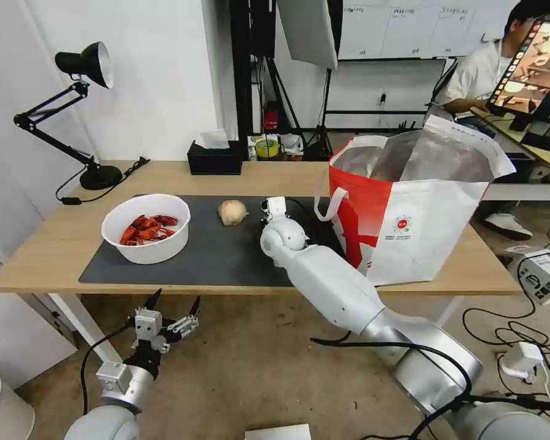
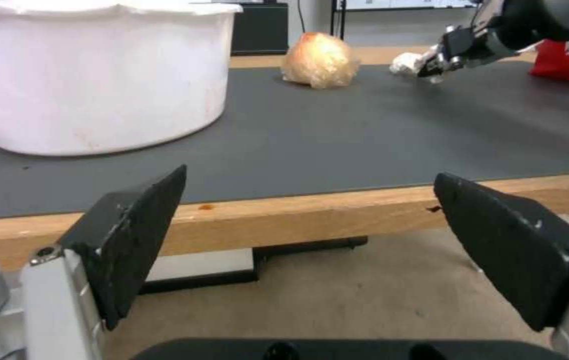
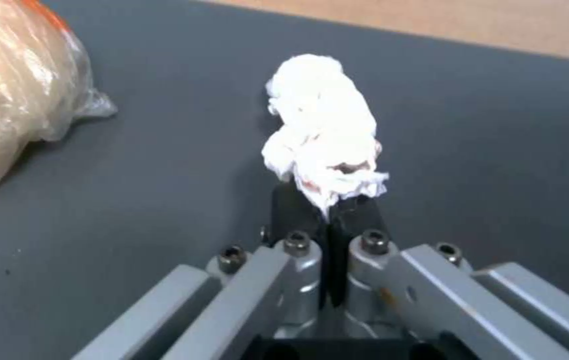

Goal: Pick up the trash from the table and place it into the takeout bag.

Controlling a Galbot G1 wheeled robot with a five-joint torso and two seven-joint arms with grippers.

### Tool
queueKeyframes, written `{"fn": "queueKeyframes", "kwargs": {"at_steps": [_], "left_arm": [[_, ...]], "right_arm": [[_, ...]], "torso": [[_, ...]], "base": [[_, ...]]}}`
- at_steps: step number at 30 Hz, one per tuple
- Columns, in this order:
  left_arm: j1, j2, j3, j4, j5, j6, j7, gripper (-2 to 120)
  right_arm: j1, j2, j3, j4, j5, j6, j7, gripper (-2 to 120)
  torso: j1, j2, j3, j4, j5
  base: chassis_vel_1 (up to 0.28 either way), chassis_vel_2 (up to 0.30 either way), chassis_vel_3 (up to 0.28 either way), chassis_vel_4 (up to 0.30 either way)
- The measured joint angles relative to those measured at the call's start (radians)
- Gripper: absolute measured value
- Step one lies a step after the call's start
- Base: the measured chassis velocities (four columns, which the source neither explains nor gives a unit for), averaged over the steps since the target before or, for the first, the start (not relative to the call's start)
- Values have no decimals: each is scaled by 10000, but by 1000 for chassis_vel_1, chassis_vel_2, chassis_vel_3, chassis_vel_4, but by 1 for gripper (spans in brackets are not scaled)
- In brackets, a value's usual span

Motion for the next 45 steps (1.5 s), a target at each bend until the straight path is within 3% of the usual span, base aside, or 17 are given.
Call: {"fn": "queueKeyframes", "kwargs": {"at_steps": [7,13,21,29,45], "left_arm": [[62,-52,-19,-73,7,-14,-23,100],[147,-137,-21,-140,25,-15,-37,100],[298,-245,-39,-193,76,-16,-51,100],[493,-385,-61,-208,230,-37,-58,100],[445,-477,118,-278,160,-1,-304,100]], "right_arm": [[-459,-708,-153,1278,-362,429,-231,0],[-1065,-1617,-266,3379,-399,686,-245,0],[-1793,-2285,-212,5374,-1118,845,-182,0],[-2685,-2780,236,6326,-3336,2725,-971,0],[-2680,-3523,1494,8048,-4132,3714,-957,0]], "torso": [[0,0,0,1,1],[0,0,-1,0,1],[0,1,-2,1,0],[0,0,-2,1,1],[0,1,-1,1,0]], "base": [[0,0,0,0],[0,0,0,0],[0,0,0,0],[0,0,0,0],[0,0,0,0]]}}
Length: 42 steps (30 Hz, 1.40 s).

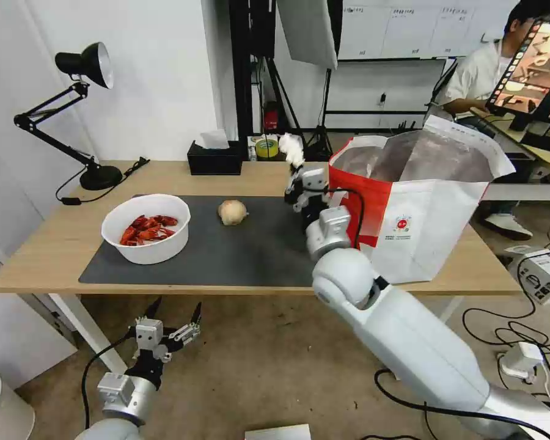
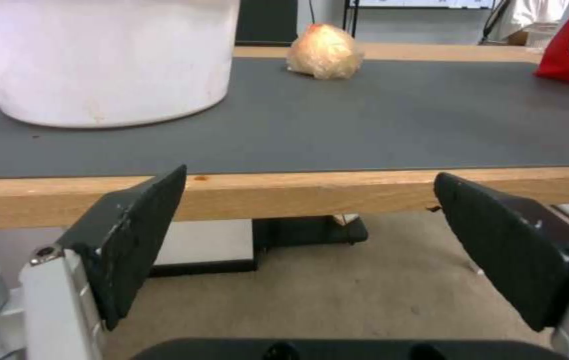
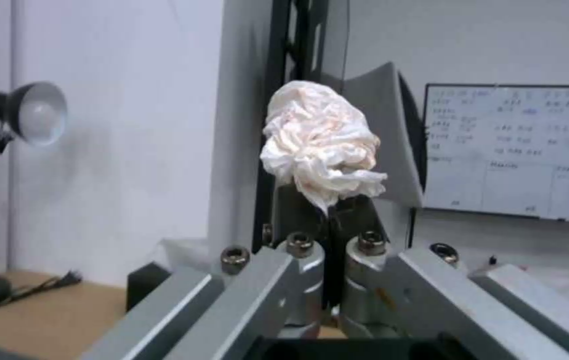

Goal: Pick up the trash from the table and place it into the takeout bag.

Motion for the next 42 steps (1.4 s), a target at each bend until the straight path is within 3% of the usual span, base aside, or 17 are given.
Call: {"fn": "queueKeyframes", "kwargs": {"at_steps": [10,21,35,37,42], "left_arm": [[-25,-87,124,24,58,25,-3,100],[-101,-101,300,104,106,32,-1,100],[-103,-146,366,131,156,38,6,100],[-97,-147,371,132,155,39,8,100],[-67,-162,430,121,148,46,28,100]], "right_arm": [[0,-644,939,332,865,-255,534,0],[-122,-1095,1785,263,1397,-956,2614,0],[-151,-1304,1963,306,2029,-1230,3254,0],[-167,-1314,1974,296,2043,-1245,3263,1],[-198,-1400,1959,265,2322,-1404,3512,21]], "torso": [[0,0,0,-1,1],[0,-1,1,-1,0],[0,0,0,0,0],[0,0,0,0,0],[0,-1,0,0,0]], "base": [[0,0,0,0],[0,0,0,0],[0,0,0,0],[0,0,0,0],[0,0,0,0]]}}
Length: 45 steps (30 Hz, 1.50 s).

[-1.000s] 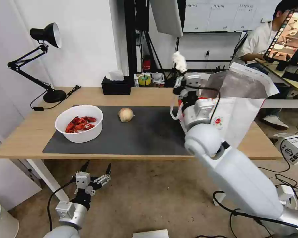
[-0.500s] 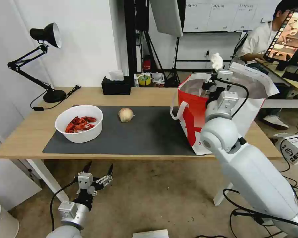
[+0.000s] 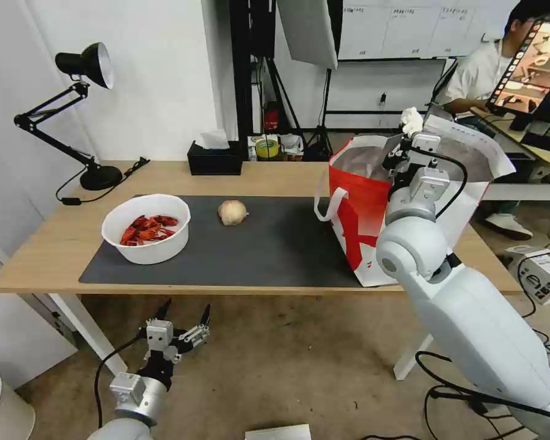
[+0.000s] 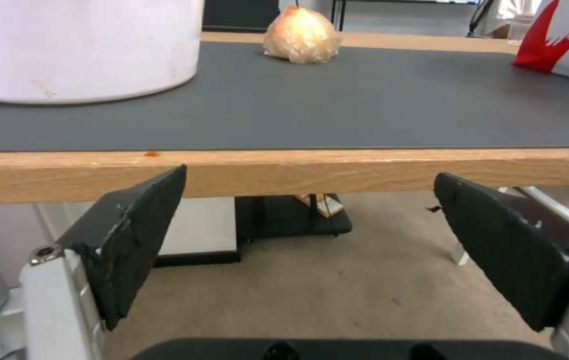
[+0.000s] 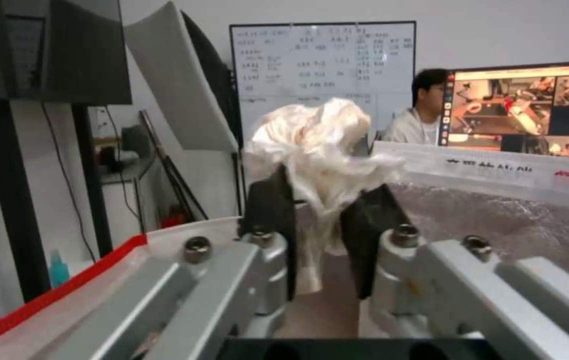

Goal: Pick up the trash from the table and place it into the takeout bag.

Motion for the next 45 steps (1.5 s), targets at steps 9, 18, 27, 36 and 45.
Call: {"fn": "queueKeyframes", "kwargs": {"at_steps": [9,18,27,36,45], "left_arm": [[22,-15,113,-27,14,11,38,100],[59,-44,125,-62,85,11,38,100],[87,-83,134,-121,132,11,38,100],[65,-179,132,-133,196,-8,34,100],[58,-168,57,-190,186,-17,23,100]], "right_arm": [[45,-213,-58,-5,-3,-82,-60,55],[44,-289,-53,82,10,-157,-62,84],[48,-422,-42,96,81,-179,-137,100],[471,-480,-217,517,1043,642,-2029,100],[161,-887,-546,1361,2722,895,-3573,100]], "torso": [[0,0,0,-1,0],[0,0,0,0,-1],[0,0,0,-1,0],[0,0,0,1,-3],[0,0,0,1,-2]], "base": [[0,0,0,0],[0,0,0,0],[0,0,0,0],[0,0,0,0],[0,0,0,0]]}}
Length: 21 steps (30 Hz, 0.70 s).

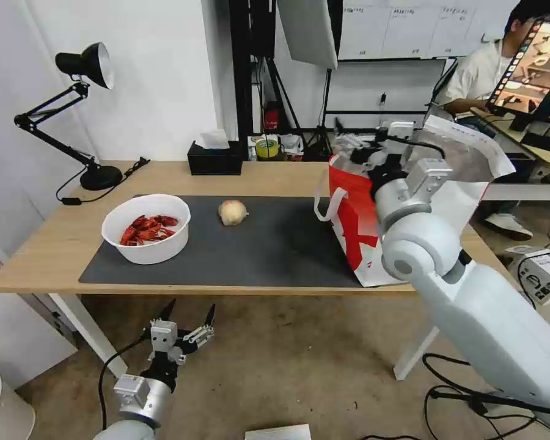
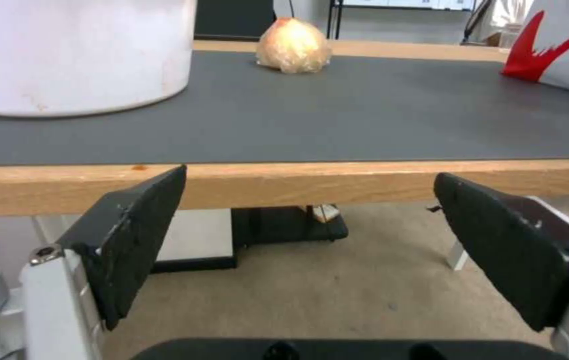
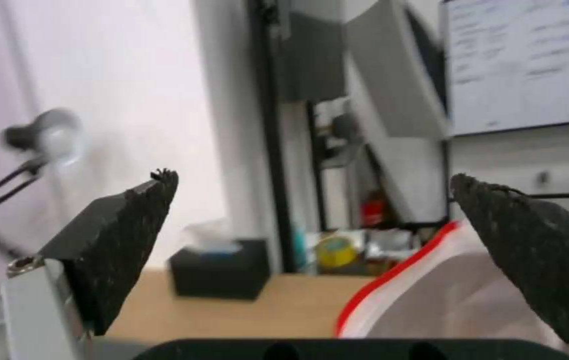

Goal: Pick up the trash from the table and place it into the takeout bag.

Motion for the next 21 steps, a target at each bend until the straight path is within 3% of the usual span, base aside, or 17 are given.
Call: {"fn": "queueKeyframes", "kwargs": {"at_steps": [11,21], "left_arm": [[-320,97,124,103,20,20,-15,100],[-651,254,245,322,-135,81,-16,100]], "right_arm": [[-2094,-1148,804,754,440,-321,-3113,100],[-3811,-1476,1010,1028,-230,-151,-3676,100]], "torso": [[0,0,-1,-3,1],[0,0,0,-2,1]], "base": [[0,0,0,0],[0,0,0,0]]}}
